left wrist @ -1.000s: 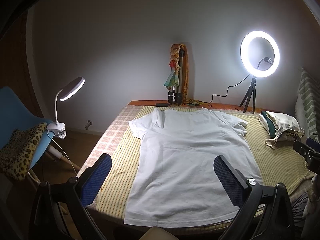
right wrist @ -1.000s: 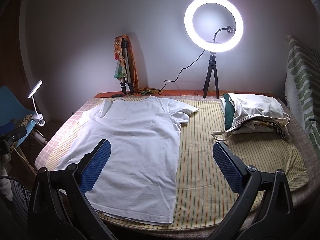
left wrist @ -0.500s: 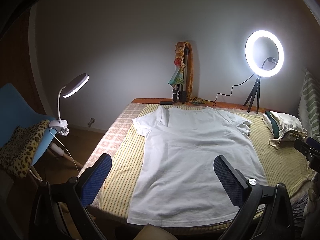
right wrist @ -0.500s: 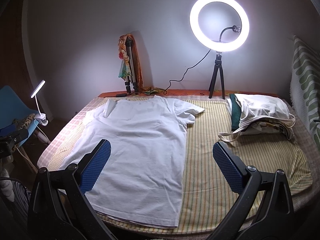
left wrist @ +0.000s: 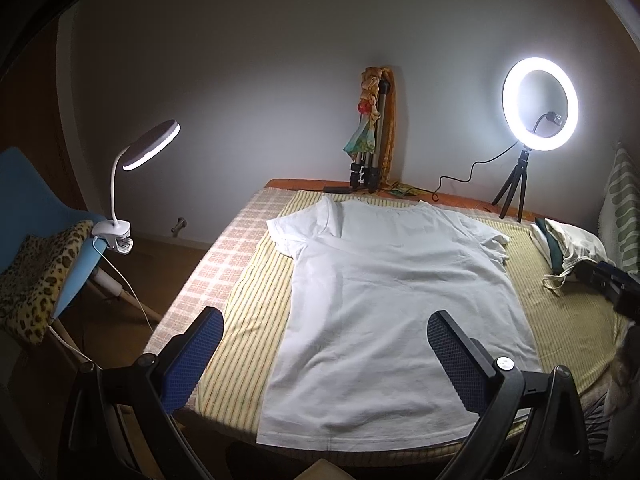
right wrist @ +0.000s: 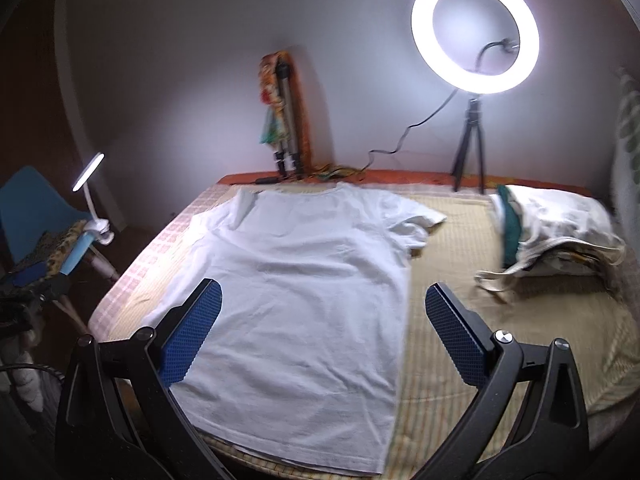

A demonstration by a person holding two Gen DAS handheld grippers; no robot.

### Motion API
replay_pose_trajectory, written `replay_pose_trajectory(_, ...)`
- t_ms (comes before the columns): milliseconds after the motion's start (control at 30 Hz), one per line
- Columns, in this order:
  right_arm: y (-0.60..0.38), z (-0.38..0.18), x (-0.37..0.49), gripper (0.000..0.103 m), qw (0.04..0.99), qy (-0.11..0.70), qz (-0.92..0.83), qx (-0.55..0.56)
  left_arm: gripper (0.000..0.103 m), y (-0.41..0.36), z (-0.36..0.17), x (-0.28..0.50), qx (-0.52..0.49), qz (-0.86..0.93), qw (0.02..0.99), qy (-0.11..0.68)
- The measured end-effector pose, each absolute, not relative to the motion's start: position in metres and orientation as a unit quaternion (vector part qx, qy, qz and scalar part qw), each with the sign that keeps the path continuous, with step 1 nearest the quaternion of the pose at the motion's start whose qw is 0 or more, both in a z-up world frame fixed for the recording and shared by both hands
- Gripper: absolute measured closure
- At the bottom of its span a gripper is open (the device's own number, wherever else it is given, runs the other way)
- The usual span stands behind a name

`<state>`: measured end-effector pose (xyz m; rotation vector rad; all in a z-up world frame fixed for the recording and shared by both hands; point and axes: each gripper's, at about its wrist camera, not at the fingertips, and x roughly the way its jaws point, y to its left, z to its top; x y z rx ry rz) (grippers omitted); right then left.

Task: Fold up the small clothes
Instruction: 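Move both grippers down to one side edge of the white T-shirt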

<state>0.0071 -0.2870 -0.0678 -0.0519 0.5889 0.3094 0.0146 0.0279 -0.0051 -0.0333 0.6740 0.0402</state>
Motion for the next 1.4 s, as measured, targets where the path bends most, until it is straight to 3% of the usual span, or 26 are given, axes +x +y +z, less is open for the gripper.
replay_pose_trajectory(200, -0.258, -0.058, 0.054, 0.000, 0.934, 0.295, 0.197, -0.035, 0.015, 0.056, -0.028, 0.004, -0.048, 0.003, 0.942, 0.331)
replay_pose_trajectory(400, -0.203, -0.063, 0.105, 0.000, 0.907, 0.317, 0.264, -0.087, 0.040, 0.078, -0.062, -0.001, -0.070, 0.010, 0.927, 0.369)
replay_pose_trajectory(567, -0.155, -0.083, 0.150, 0.024, 0.883, 0.352, 0.294, -0.101, 0.055, 0.090, -0.090, -0.003, -0.108, 0.000, 0.913, 0.394)
replay_pose_trajectory(700, -0.125, -0.104, 0.184, 0.035, 0.858, 0.392, 0.314, -0.103, 0.065, 0.099, -0.119, 0.002, -0.133, -0.002, 0.896, 0.423)
replay_pose_trajectory(833, -0.091, -0.116, 0.215, 0.043, 0.837, 0.423, 0.332, -0.100, 0.067, 0.102, -0.141, 0.008, -0.155, -0.007, 0.882, 0.445)
replay_pose_trajectory(1400, 0.051, -0.198, 0.317, 0.043, 0.791, 0.510, 0.321, -0.103, 0.067, 0.111, -0.172, 0.016, -0.187, -0.028, 0.865, 0.466)
